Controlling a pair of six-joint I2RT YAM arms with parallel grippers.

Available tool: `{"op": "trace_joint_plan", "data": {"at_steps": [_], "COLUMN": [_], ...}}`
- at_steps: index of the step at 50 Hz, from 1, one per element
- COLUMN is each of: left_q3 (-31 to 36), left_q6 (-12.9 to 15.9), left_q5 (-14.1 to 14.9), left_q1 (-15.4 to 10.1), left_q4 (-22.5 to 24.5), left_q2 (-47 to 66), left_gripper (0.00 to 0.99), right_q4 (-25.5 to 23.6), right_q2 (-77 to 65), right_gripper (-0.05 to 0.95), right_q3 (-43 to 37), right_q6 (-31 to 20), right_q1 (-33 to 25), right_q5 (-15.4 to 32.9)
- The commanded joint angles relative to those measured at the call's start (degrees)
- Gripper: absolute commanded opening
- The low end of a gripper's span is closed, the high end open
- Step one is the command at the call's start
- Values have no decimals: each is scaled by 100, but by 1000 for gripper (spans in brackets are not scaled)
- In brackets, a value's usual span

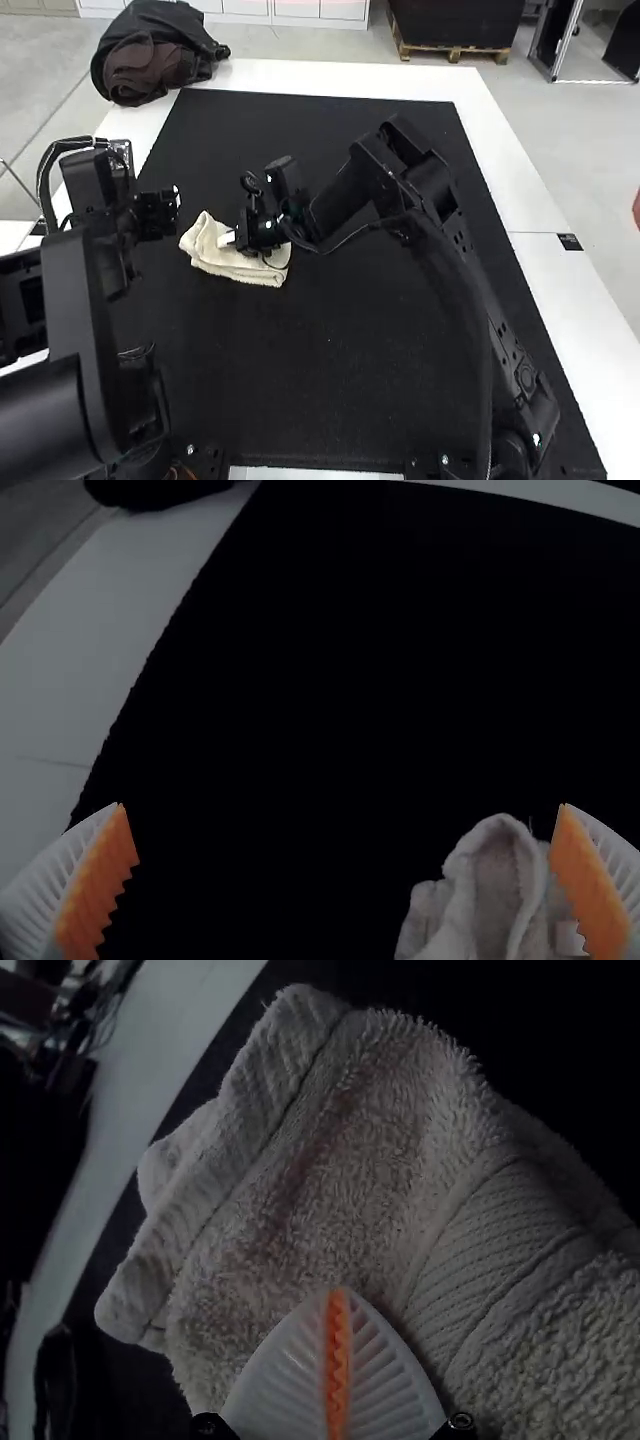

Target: Fold the towel.

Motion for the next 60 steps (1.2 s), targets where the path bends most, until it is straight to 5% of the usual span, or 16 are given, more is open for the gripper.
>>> {"op": "trace_joint_plan", "data": {"at_steps": [1, 10, 17, 23, 42, 57, 60], "left_q3": [161, 249, 363, 592, 1497, 1840, 1893], "left_q6": [-50, -58, -67, -164, -498, -612, -612], "left_q5": [72, 72, 98, 98, 89, -341, -491], "left_q1": [33, 33, 33, 15, -160, -1066, -1329], "left_q4": [42, 24, -2, -125, -556, -828, -872], "left_q2": [-80, -80, -80, -80, -80, -352, -502], "left_gripper": [966, 966, 966, 966, 966, 966, 966], "right_q4": [253, 569, 1211, 1149, -450, -1470, -1496], "right_q2": [209, 437, 217, -398, -2446, -4274, -4731], "right_gripper": [-26, -25, -25, -25, -25, -15, 146], "right_q3": [-4, -92, -101, -92, 22, -602, -857], "right_q6": [22, 22, 698, 804, 593, 241, 224], "right_q1": [110, 154, 84, -127, -795, -1164, -1243], "right_q5": [-70, -53, -35, -35, 35, 176, 308]}}
